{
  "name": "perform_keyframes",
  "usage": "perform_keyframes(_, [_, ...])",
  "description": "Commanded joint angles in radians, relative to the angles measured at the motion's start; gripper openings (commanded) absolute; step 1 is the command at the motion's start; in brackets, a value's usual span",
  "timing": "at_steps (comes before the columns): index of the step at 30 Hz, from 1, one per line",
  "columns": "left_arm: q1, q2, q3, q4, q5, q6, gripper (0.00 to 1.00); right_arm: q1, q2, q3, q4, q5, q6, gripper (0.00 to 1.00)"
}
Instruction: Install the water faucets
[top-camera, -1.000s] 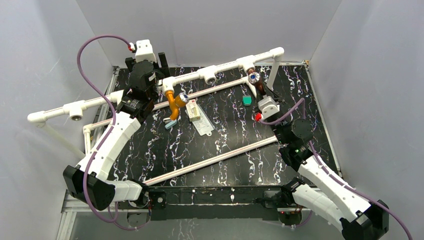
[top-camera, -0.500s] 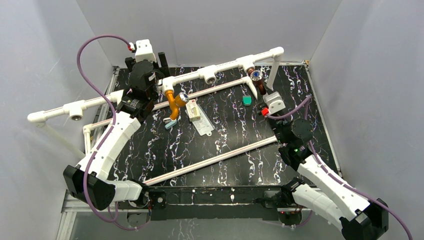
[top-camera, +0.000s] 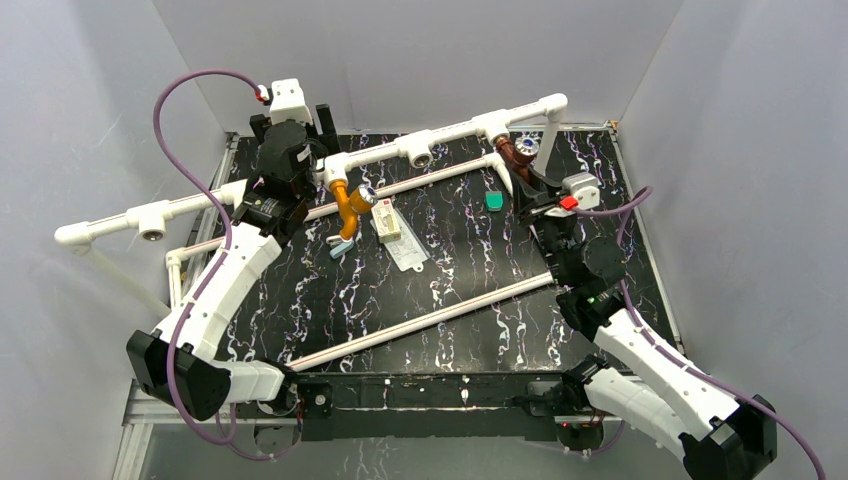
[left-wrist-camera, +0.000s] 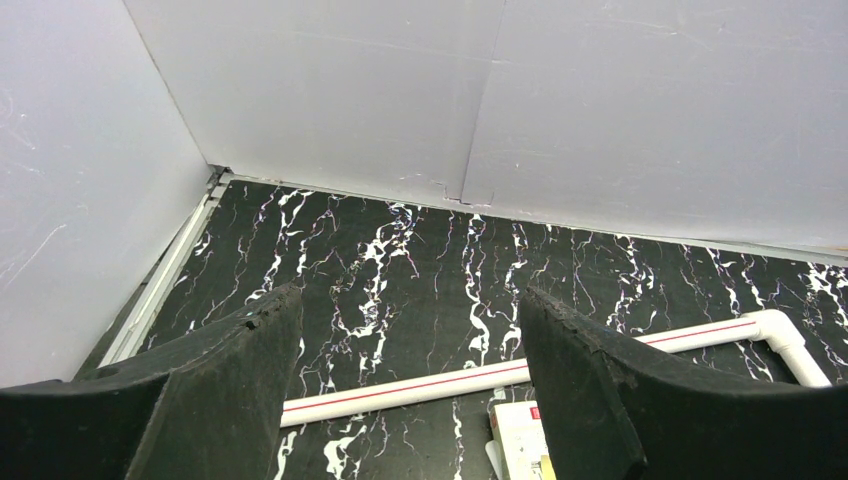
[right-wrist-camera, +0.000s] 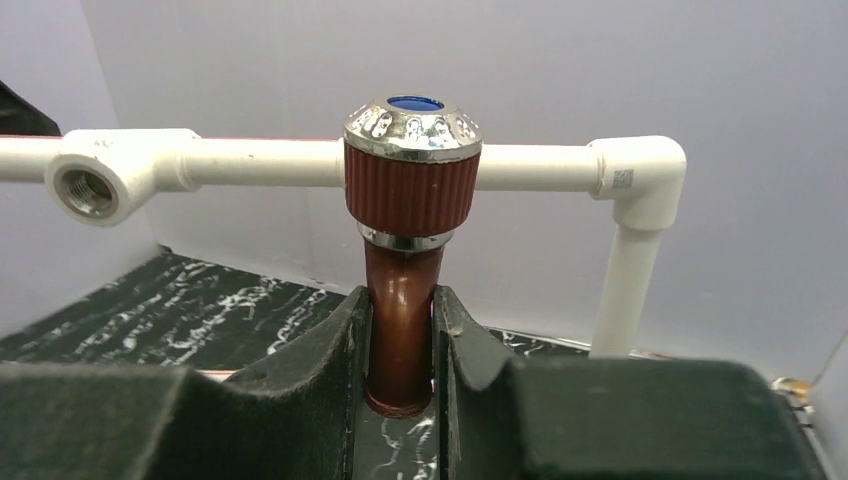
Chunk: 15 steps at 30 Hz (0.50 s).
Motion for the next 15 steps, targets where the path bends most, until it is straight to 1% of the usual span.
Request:
perform_keyframes(1, [-0.02, 0.054, -0.103, -0.302, 0.039, -0.003, 0.77, 0.004, 0.026, 0.016, 0.029, 0.043, 0.195, 0.01])
perform_keyframes(7, [-0.02, 0.054, -0.103, -0.301, 0.038, -0.003, 0.77, 0.013, 0.02, 0.03, -0.003, 0.087, 0.378, 0.01])
perform_keyframes(15, [-0.02, 0.059, -0.103, -0.305, 0.044, -0.005, 0.77, 0.021, 0.023, 0.071, -0.087, 0.122, 0.623, 0.01])
